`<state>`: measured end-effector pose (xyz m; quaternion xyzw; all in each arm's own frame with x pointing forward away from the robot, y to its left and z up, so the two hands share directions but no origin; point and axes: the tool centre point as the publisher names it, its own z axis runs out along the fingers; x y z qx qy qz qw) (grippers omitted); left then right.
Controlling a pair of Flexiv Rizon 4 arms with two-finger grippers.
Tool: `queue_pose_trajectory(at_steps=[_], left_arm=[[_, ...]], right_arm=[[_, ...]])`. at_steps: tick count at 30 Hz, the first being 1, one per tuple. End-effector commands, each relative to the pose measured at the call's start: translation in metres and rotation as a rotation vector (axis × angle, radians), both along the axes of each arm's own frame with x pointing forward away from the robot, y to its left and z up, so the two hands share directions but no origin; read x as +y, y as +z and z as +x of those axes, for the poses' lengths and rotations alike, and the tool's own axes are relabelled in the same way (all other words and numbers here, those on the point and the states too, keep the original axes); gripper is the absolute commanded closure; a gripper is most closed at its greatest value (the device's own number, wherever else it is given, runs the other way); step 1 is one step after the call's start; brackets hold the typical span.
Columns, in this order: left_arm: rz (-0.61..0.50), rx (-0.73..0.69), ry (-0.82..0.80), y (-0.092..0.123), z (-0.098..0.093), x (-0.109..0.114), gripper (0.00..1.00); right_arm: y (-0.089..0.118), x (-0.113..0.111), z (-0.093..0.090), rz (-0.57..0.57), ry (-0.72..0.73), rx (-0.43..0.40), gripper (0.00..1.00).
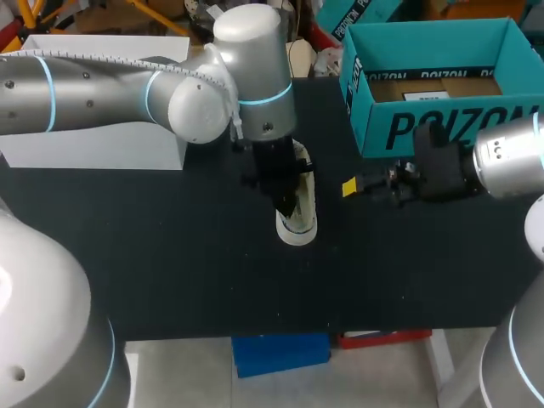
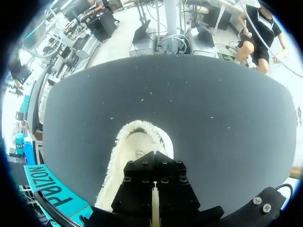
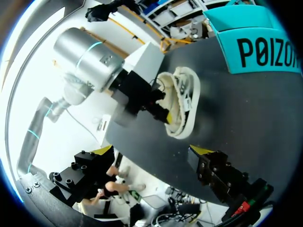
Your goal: Take the shoe out of the shoebox, open the shoe tongue, remove and reinsert the insole, then place the shoe into the shoebox
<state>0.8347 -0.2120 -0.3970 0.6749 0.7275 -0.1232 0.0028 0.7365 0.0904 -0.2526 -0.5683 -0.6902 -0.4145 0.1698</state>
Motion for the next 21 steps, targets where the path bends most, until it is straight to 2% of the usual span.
queue_pose_trajectory(at_steps=[1, 6, 11, 14, 17, 21], left_arm=[[-0.001, 0.004, -0.004, -0.02, 0.0, -0.003, 1.0], [-0.006, 0.024, -0.022, -0.03, -0.003, -0.009, 1.0], [-0.054, 0.021, -0.028, -0.018, 0.0, -0.012, 1.0], [-0.098, 0.017, -0.011, -0.001, 0.003, -0.01, 1.0], [-0.174, 0.037, 0.05, 0.024, 0.01, -0.009, 1.0], [-0.327, 0.053, 0.185, 0.07, 0.034, -0.006, 1.0]], right_arm=[[0.0, 0.0, 0.0, -0.001, 0.0, 0.001, 0.0], [0.0, 0.0, 0.0, -0.001, 0.0, 0.001, 0.0], [0.0, 0.0, 0.0, -0.001, 0.0, 0.001, 0.0], [0.0, 0.0, 0.0, -0.001, 0.0, 0.001, 0.0], [0.0, 0.0, 0.0, -0.001, 0.0, 0.001, 0.0], [0.0, 0.0, 0.0, -0.001, 0.0, 0.001, 0.0]])
